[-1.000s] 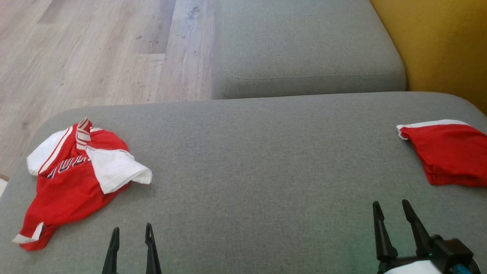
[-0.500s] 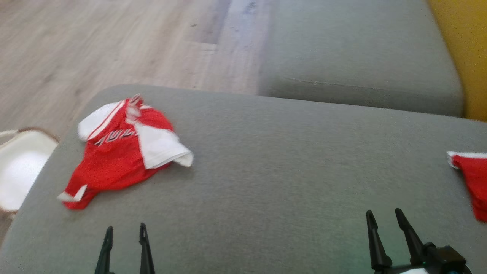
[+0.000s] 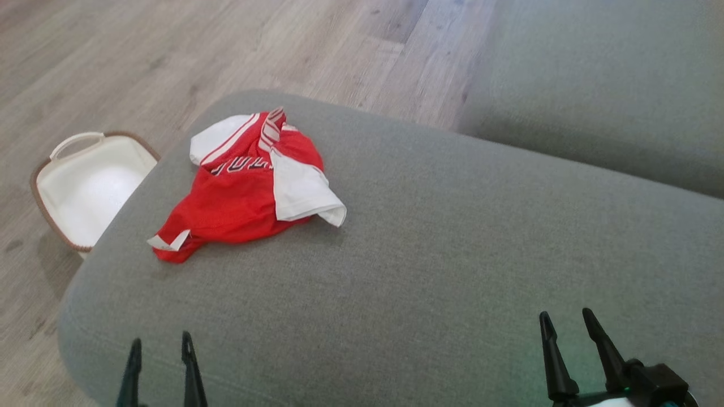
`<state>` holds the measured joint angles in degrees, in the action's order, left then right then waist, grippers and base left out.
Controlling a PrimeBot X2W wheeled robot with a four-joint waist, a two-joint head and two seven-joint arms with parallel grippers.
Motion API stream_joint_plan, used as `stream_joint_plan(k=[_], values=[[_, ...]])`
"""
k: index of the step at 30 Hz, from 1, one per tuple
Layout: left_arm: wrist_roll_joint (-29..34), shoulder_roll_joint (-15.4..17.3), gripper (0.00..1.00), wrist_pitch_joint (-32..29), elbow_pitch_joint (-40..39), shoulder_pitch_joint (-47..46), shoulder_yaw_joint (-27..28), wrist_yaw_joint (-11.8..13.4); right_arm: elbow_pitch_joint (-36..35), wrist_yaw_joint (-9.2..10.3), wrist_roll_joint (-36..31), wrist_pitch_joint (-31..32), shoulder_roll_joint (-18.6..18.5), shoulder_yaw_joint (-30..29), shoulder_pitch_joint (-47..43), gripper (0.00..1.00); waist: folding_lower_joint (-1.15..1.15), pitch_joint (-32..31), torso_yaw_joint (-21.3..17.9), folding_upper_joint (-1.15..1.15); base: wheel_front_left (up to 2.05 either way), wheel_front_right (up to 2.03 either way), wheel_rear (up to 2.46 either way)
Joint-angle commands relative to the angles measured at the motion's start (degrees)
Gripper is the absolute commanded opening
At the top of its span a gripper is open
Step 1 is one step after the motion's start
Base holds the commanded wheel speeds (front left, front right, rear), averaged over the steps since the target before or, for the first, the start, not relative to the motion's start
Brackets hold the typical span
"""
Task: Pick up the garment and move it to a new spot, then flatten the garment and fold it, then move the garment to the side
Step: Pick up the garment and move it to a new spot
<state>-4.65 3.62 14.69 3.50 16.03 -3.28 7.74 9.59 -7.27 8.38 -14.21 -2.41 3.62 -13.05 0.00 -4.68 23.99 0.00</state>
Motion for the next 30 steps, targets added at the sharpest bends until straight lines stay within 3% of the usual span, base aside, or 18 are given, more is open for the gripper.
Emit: stream_joint_plan(k=[1,9,14,19,24,30], values=[[0.19,-0.05,1.00,0.31,-1.89,-4.49,2.00,-0.19,-1.82,-0.22,-0.44,-0.79,-0.78,1.20,2.84,1.00,0.00,1.00,0.20,0.00,0.00,0.00,0.00],[-0.01,3.59,1.00,-0.03,-0.96,-20.29,3.69,-3.27,-3.77,-0.22,-1.30,-0.79,-6.23,0.14,4.57,1.00,0.00,10.38,-1.09,0.00,0.00,0.00,0.00],[-0.60,5.84,1.00,-7.04,4.28,-38.08,1.43,-7.30,-5.26,-0.22,-1.12,-0.79,-11.71,-0.51,7.03,1.00,0.00,17.33,-1.88,0.00,0.00,0.00,0.00],[-2.18,5.41,1.00,-18.33,13.96,-54.97,-0.04,-9.45,-7.32,-0.22,-0.80,-0.79,-16.33,-0.90,9.12,1.00,0.00,22.69,-3.01,0.00,0.00,0.00,0.00],[-4.76,4.96,1.00,-24.10,27.62,-67.69,0.76,-10.17,-9.59,-0.22,0.19,-0.79,-20.74,-0.60,10.49,1.00,0.00,27.99,-4.10,0.00,0.00,0.00,0.00],[-4.32,5.77,1.00,-28.15,42.19,-76.65,-0.09,-9.80,-12.10,-0.22,1.45,-0.79,-25.46,-1.54,11.29,1.00,0.00,32.91,-5.02,0.00,0.00,0.00,0.00]])
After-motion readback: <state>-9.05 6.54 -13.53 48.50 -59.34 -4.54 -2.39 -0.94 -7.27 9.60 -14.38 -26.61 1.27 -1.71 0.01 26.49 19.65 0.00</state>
